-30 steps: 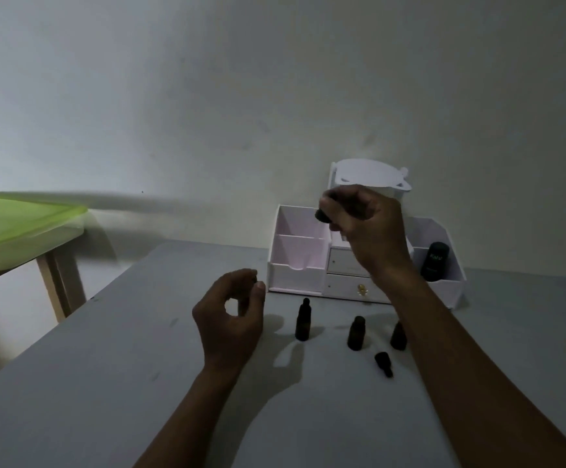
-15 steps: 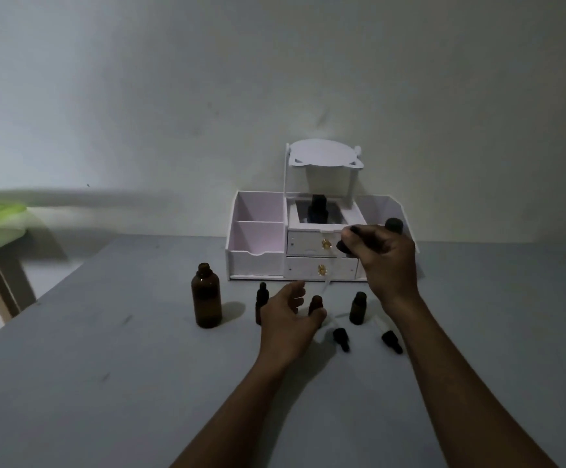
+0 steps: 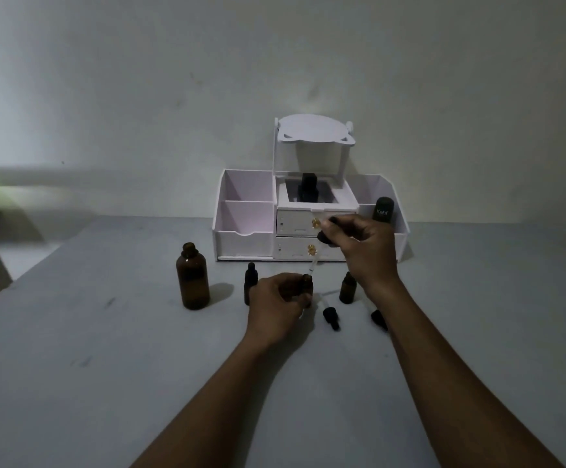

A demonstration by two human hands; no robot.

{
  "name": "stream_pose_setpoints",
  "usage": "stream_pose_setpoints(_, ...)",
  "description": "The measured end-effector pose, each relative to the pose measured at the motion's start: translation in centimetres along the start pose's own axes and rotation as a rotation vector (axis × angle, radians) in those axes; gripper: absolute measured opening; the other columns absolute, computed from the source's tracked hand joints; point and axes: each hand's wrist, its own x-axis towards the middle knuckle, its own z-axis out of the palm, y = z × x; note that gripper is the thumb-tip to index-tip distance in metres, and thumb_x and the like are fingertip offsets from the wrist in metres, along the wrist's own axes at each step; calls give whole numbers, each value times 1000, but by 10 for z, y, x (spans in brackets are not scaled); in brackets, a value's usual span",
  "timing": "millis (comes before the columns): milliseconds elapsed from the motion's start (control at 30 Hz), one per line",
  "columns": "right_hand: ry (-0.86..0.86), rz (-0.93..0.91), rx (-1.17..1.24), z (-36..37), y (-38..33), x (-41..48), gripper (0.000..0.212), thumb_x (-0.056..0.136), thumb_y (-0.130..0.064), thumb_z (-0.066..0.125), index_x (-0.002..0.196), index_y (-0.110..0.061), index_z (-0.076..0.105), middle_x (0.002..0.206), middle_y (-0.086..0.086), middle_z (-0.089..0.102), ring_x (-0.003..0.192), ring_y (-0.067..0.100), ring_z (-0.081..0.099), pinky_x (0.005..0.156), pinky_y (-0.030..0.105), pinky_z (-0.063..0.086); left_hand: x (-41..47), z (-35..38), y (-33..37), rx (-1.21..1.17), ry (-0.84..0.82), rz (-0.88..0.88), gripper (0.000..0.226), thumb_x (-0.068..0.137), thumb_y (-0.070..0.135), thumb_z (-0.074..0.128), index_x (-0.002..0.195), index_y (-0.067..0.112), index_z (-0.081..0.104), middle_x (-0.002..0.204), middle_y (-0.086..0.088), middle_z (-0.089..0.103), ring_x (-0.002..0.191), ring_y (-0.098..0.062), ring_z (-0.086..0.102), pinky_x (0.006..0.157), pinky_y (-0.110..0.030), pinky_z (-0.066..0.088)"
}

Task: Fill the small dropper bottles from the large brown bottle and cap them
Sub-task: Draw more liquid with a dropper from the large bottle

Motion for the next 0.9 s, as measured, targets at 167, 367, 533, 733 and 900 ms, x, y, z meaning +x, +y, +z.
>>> stream_pose_setpoints(167, 33, -23, -37, 4, 1, -2, 9, 83, -20, 78, 90, -16, 79, 81, -7, 76, 78, 4, 71, 69, 8, 52, -2, 1, 0, 2, 12, 5, 36, 88, 12, 72, 123, 18, 67, 120, 6, 69, 106, -6, 61, 96, -20, 44)
stream_pose_setpoints(367, 32, -67, -39, 1, -1, -1, 6, 82, -15, 79, 87, -12, 79, 78, -3, 75, 75, 4, 71, 69, 11, 54, -1, 2, 0, 15, 4, 15, 36, 87, 11, 72, 122, 18, 67, 118, 6, 69, 102, -3, 61, 92, -15, 44)
stream_pose_setpoints(533, 28, -105, -53, 2, 1, -2, 7, 82, -14, 78, 87, -9, 78, 79, -2, 75, 75, 3, 70, 68, 9, 51, 0, 1, 0, 15, -1, 30, 37, 88, 11, 71, 123, 17, 67, 117, 5, 70, 105, -7, 65, 84, -10, 48)
stream_pose_setpoints(733, 19, -137, -59, 4, 1, -4, 11, 83, -14, 78, 91, -7, 78, 84, 1, 76, 78, 5, 71, 72, 16, 55, -2, -1, -1, 23, 17, 61, 35, 88, 8, 71, 122, 14, 67, 115, 3, 71, 102, -9, 67, 78, -8, 52)
stream_pose_setpoints(900, 46, -133, -32, 4, -4, -6, 15, 82, -18, 80, 93, -8, 78, 86, 1, 77, 81, 8, 73, 75, 20, 58, 0, 0, -5, 36, 36, 66, 38, 87, 10, 72, 124, 15, 66, 117, 2, 71, 101, -8, 66, 72, -5, 49)
